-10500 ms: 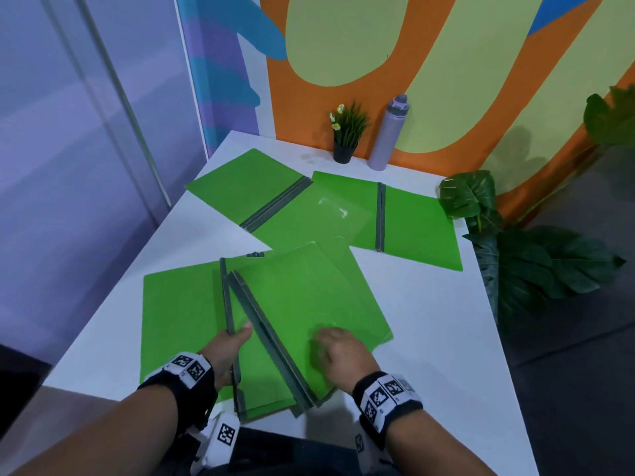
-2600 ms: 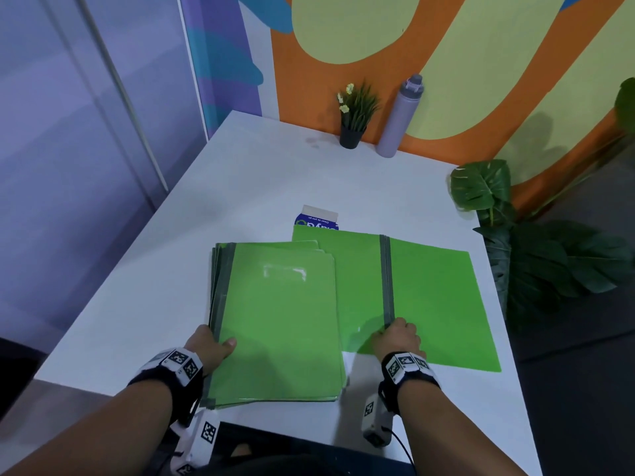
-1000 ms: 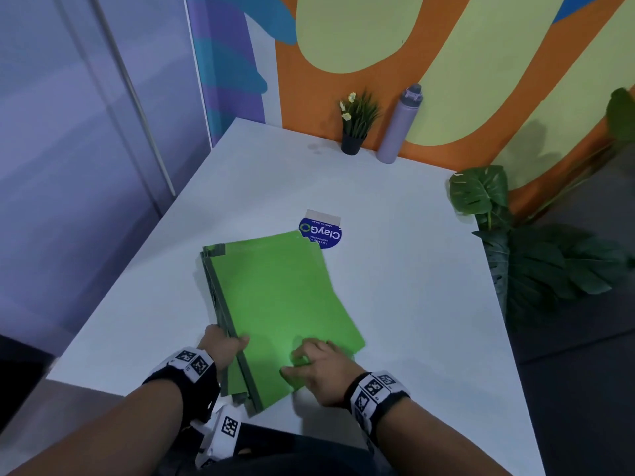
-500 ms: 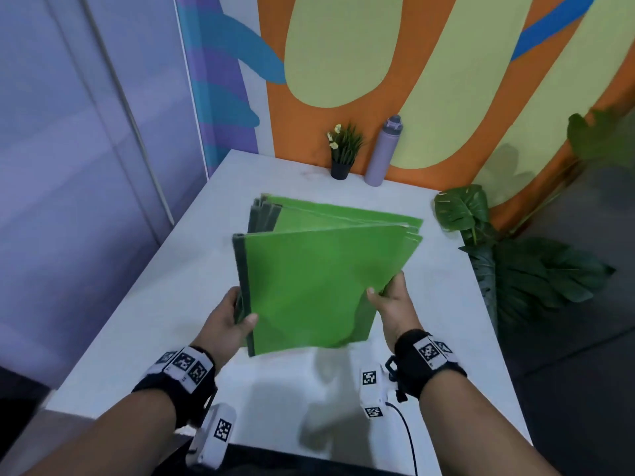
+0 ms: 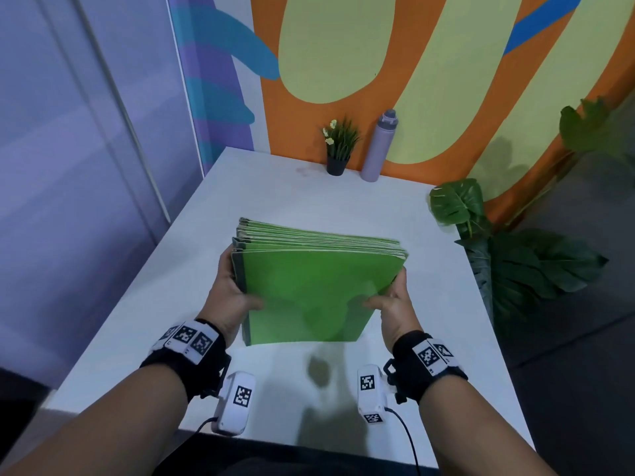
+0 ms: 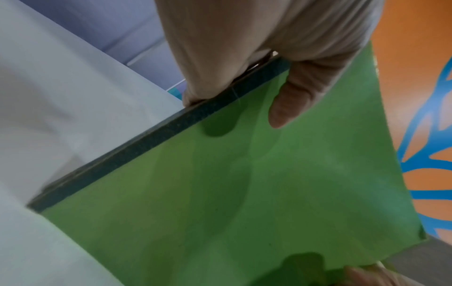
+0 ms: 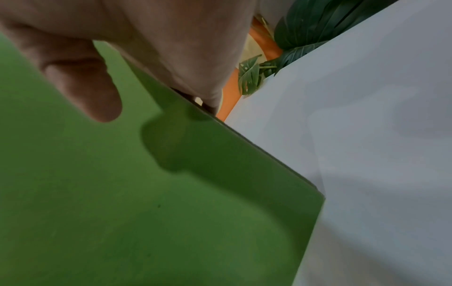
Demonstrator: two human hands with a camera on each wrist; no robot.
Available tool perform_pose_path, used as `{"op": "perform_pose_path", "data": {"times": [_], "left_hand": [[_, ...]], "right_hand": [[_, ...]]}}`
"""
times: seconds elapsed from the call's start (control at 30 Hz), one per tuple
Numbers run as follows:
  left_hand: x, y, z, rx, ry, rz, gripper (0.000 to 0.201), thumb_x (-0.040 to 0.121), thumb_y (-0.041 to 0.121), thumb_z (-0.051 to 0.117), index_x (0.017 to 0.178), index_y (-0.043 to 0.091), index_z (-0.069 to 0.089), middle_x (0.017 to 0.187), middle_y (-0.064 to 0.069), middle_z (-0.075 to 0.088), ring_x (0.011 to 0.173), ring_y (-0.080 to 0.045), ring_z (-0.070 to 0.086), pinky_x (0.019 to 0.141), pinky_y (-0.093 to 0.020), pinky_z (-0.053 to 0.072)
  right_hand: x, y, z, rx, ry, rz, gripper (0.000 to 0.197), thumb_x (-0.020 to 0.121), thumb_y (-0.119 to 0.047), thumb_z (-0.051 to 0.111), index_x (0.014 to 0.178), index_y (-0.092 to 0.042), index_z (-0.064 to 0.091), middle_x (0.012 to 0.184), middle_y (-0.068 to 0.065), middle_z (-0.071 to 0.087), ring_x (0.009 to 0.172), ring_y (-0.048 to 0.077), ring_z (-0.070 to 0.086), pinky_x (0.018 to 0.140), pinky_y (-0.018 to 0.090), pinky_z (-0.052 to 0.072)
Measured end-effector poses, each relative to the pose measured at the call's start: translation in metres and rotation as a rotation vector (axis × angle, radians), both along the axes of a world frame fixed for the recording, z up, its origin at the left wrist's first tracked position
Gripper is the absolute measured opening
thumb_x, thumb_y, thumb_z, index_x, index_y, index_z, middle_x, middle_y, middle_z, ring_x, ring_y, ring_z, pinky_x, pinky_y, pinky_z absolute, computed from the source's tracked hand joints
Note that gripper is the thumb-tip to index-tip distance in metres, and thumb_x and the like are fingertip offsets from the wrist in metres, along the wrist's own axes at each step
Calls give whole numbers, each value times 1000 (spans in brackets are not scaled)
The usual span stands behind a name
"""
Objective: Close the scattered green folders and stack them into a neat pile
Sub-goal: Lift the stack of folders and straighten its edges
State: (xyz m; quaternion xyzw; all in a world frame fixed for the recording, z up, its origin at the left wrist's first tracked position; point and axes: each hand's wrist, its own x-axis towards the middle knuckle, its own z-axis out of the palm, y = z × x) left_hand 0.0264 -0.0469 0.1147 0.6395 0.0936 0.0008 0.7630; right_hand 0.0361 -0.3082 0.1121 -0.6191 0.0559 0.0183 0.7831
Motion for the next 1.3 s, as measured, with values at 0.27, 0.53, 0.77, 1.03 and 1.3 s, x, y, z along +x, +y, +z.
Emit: {"op": "perform_pose_path", "data": {"times": [0.27, 0.53, 0.77, 1.03, 1.3], "left_hand": [[-4, 3, 9, 72, -73, -25, 115, 50, -13, 56, 145, 41, 20, 134, 2, 53, 105, -19, 57, 81, -43, 51], [-2, 1, 6, 239, -49, -8, 57, 83, -9, 59, 109, 41, 46, 109, 8, 65, 102, -15, 63, 102, -47, 46], [5, 2, 10, 150, -131, 9, 49, 84, -8, 62, 103, 35, 49, 106, 7, 67, 89, -1, 68, 84, -25, 56], [12, 3, 14, 102, -176, -28, 48, 84, -12, 58, 103, 32, 49, 99, 10, 69, 86, 1, 69, 73, -15, 56], [15, 2, 14, 90, -168, 6, 44, 82, -5, 65, 104, 31, 53, 104, 6, 68, 91, -8, 69, 76, -21, 58]], "right_hand": [[6, 0, 0, -6, -10, -74, 80, 64, 28, 42, 121, -28, 49, 96, -1, 68, 89, 17, 64, 77, 31, 53], [8, 8, 2, 9, 1, -99, 72, 67, 28, 39, 106, -31, 55, 93, 2, 65, 83, 16, 63, 77, 33, 49], [3, 16, 12, -249, -215, -228, 73, 74, 16, 41, 130, -31, 38, 124, 1, 55, 113, 14, 55, 95, 30, 46], [17, 49, 46, -1499, -590, -219, 72, 61, -3, 42, 133, -11, 47, 140, 3, 46, 144, 30, 18, 112, 64, -3], [17, 82, 53, -1578, -764, -101, 37, 84, -19, 42, 117, -22, 59, 108, -2, 63, 115, 23, 51, 113, 57, 13]]}}
